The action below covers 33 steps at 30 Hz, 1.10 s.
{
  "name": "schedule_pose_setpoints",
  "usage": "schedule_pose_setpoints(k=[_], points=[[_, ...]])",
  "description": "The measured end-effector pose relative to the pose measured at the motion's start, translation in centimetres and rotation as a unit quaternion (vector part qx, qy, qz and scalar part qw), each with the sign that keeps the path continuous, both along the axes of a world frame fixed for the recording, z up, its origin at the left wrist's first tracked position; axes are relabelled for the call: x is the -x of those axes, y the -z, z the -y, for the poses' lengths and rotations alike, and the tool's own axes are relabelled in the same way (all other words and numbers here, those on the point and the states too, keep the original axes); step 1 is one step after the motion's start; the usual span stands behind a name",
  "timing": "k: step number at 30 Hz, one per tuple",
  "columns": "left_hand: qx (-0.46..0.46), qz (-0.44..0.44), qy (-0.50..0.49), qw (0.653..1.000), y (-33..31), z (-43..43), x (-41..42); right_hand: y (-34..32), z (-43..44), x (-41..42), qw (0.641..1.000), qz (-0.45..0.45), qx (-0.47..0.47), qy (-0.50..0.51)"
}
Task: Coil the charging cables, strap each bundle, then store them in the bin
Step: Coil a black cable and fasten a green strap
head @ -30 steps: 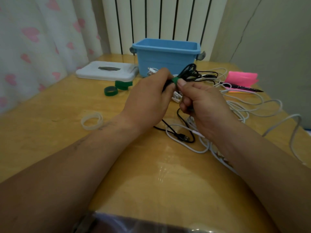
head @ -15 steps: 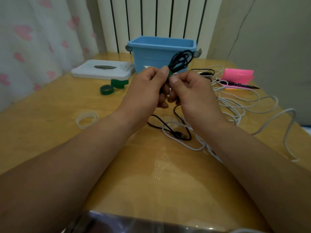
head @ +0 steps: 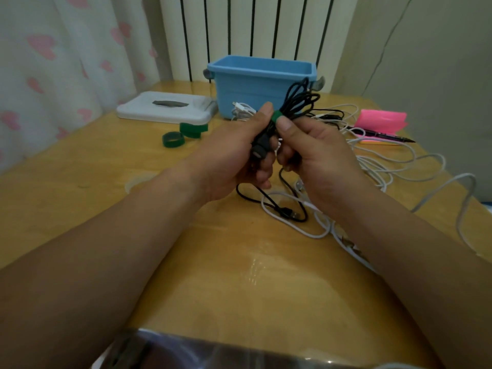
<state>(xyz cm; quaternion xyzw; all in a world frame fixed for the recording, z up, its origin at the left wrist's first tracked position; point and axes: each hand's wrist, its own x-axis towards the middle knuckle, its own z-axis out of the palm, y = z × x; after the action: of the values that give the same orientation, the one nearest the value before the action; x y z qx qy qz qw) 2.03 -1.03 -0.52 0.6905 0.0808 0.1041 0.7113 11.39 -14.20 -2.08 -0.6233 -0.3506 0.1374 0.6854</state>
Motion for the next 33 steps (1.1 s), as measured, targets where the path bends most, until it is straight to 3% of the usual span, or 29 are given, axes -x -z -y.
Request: schedule_pose_setpoints(k=[4, 8, 13, 16, 20, 24, 27, 31, 33], points=[[-0.154, 0.074, -0.111, 0.979, 0.2, 0.3, -0.3, -0.1, -0.1, -0.3, 0.998, -0.005, 0.009, 0.065], [-0.403, 0.144, -0.138, 0.893, 1.3, 0.0, -0.6, 0.1, -0.2, -0.3, 0.996, -0.032, 0.014, 0.086], [-0.491, 0.106, -0.128, 0.855, 1.6, -0.1, -0.5, 0.2, -0.2, -0.3, 0.995, -0.041, 0.021, 0.085], [-0.443, 0.111, -0.152, 0.877, 1.3, -0.1, -0.6, 0.2, -0.3, -0.2, 0.997, -0.018, 0.032, 0.07], [-0.257, 0.106, -0.156, 0.948, 0.6, 0.0, -0.5, -0.1, -0.2, 0.1, 0.998, 0.011, 0.041, 0.055], [-0.104, 0.096, -0.119, 0.983, 0.4, 0.2, -0.2, 0.0, -0.1, 0.0, 0.998, 0.021, 0.032, 0.058], [-0.12, 0.081, -0.087, 0.986, 0.4, -0.2, -0.1, 0.3, -0.2, -0.2, 0.997, 0.018, 0.031, 0.067], [-0.257, 0.077, -0.066, 0.961, 0.6, -0.1, 0.2, 0.5, -0.2, -0.7, 0.997, -0.012, 0.009, 0.075], [-0.278, 0.09, -0.074, 0.953, 0.5, 0.1, 0.3, 0.5, -0.1, -1.0, 0.998, -0.03, -0.001, 0.063]])
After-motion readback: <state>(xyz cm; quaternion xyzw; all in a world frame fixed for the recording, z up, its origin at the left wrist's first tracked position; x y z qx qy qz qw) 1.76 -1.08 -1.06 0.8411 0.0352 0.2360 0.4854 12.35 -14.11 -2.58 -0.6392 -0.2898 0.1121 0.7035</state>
